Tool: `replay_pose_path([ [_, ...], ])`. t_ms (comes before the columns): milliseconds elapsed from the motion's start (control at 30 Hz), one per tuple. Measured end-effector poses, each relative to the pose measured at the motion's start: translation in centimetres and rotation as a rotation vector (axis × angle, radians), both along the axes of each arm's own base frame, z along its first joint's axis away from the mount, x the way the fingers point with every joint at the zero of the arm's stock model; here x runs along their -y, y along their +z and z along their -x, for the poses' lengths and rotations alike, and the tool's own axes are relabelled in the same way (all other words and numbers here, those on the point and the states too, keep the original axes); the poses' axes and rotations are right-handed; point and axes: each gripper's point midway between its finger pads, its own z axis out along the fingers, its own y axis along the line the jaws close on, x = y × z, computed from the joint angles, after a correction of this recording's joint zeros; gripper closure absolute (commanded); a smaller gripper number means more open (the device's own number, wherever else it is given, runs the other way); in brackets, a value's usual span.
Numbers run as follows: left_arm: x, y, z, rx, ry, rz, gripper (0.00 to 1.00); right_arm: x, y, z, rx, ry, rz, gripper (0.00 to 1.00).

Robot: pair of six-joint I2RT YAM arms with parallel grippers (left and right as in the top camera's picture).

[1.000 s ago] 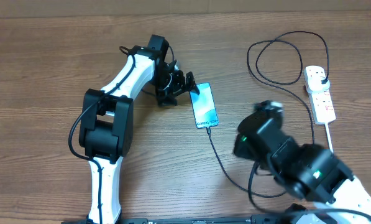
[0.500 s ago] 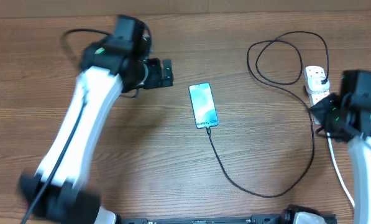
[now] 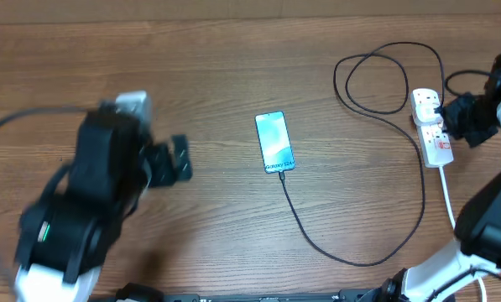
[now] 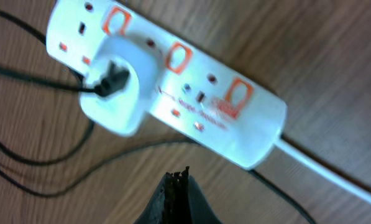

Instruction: Plug charger to phone and switch on socket

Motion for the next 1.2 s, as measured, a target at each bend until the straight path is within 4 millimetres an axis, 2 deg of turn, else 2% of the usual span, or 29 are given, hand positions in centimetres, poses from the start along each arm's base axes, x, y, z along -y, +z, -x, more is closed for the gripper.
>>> replay_pose_path([
  [133,-2.6,1.4,4.4,0.087,0.060,-0.022,0.00,0.6,-1.4,-0.7,-0.026,-0.003,0.007,0.96],
  [300,-5.3,2.6,7.3,0.168,0.142,-0.066,0.00,1.4,-3.0,-0.7,-0.061,-0.009,0.033,0.96],
  [500,-6.1,1.8,8.0,0.134,0.165,-0.103,0.00,2.1,-3.8,-1.5,-0.047,-0.013,0.057,0.96],
  [733,-6.4,1.7,8.1,0.132,0.176,-0.114,0.00,2.5,-6.6,-2.5,-0.057,-0.006,0.053,0.96],
  [1000,-6.9,1.9,8.3,0.141,0.200,-0.112,0.01,2.9,-6.5,-3.4,-0.023,-0.006,0.069,0.96],
  [1200,-8.3,2.9,10.1,0.213,0.269,-0.091,0.00,3.0,-6.4,-3.7,-0.008,-0.006,0.071,0.96],
])
